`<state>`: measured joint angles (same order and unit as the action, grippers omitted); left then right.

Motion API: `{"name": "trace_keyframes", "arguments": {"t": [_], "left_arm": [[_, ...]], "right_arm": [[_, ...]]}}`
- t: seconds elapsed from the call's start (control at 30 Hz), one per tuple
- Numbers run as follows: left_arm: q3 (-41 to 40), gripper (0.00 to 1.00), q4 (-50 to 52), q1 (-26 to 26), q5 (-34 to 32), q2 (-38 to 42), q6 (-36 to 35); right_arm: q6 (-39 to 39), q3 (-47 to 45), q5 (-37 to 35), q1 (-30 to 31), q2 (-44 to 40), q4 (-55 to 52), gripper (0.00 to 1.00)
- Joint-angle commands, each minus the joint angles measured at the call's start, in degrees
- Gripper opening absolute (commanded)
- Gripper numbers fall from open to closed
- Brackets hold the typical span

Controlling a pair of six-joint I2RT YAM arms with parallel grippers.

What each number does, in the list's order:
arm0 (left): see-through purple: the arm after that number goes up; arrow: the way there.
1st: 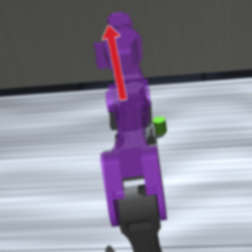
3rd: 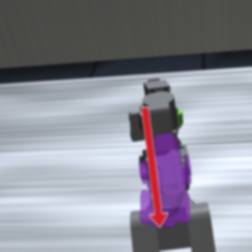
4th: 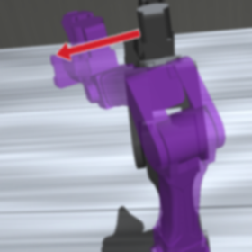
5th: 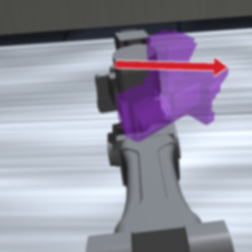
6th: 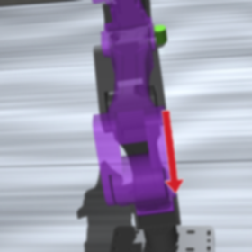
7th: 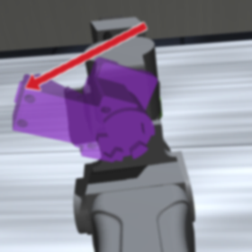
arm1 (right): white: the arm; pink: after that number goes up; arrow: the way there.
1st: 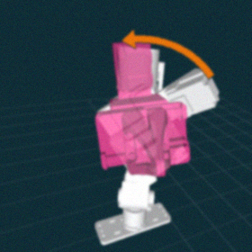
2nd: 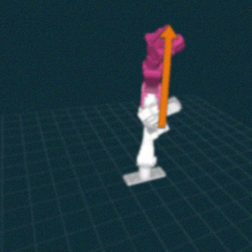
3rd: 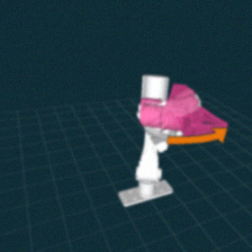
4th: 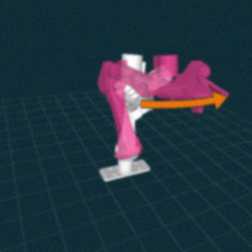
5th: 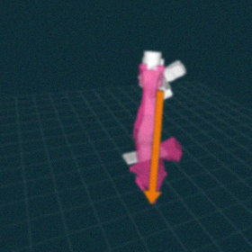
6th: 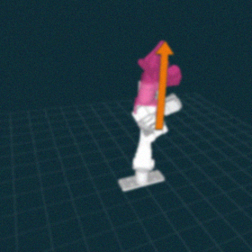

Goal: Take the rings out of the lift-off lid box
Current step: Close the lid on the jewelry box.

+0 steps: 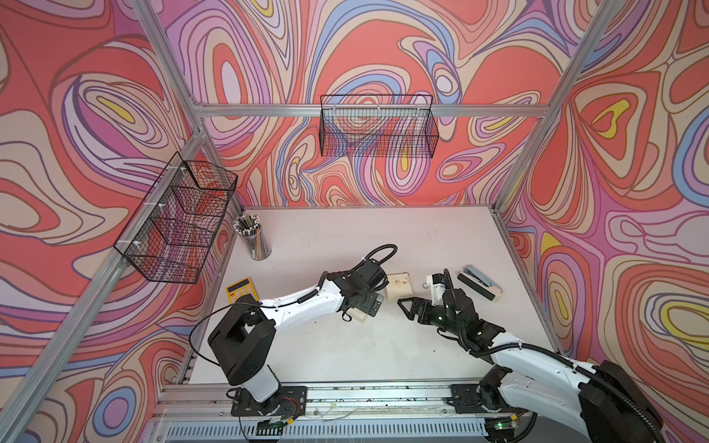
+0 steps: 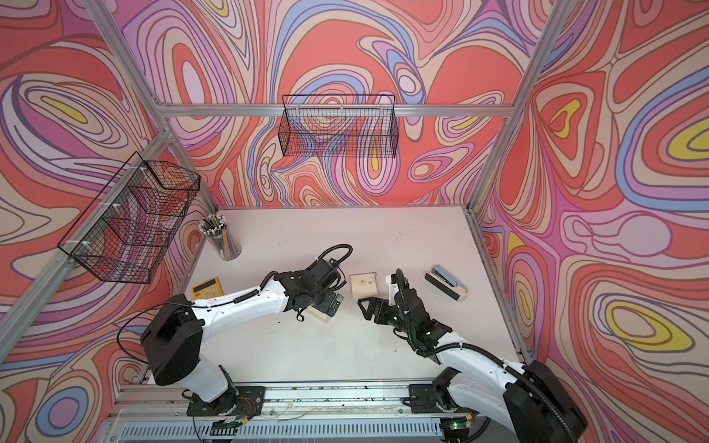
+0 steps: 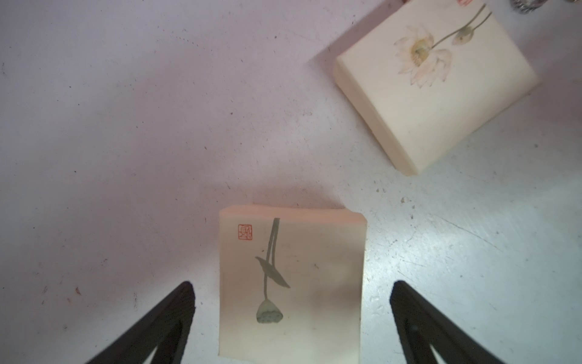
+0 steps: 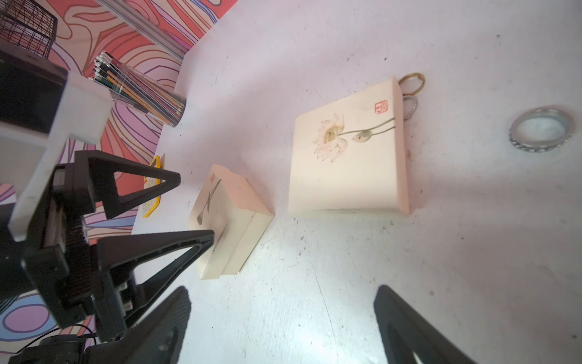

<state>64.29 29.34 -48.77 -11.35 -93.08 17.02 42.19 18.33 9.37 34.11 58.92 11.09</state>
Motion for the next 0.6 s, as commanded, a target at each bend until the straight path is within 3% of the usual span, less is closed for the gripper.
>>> {"name": "trace_keyframes", "arguments": {"t": [0.0, 0.57], "left_arm": [[1.75, 0.99, 1.57, 0.16, 1.21, -0.82, 1.3], [1.81, 0.7, 0.72, 0.76, 3.25, -3.36, 4.05]], "right_arm": [[-0.76, 1.45, -0.76, 0.26, -1.3, -1.05, 0.96], [-0.79, 0.87, -5.14, 0.28, -7.12, -4.71, 0.96]]}}
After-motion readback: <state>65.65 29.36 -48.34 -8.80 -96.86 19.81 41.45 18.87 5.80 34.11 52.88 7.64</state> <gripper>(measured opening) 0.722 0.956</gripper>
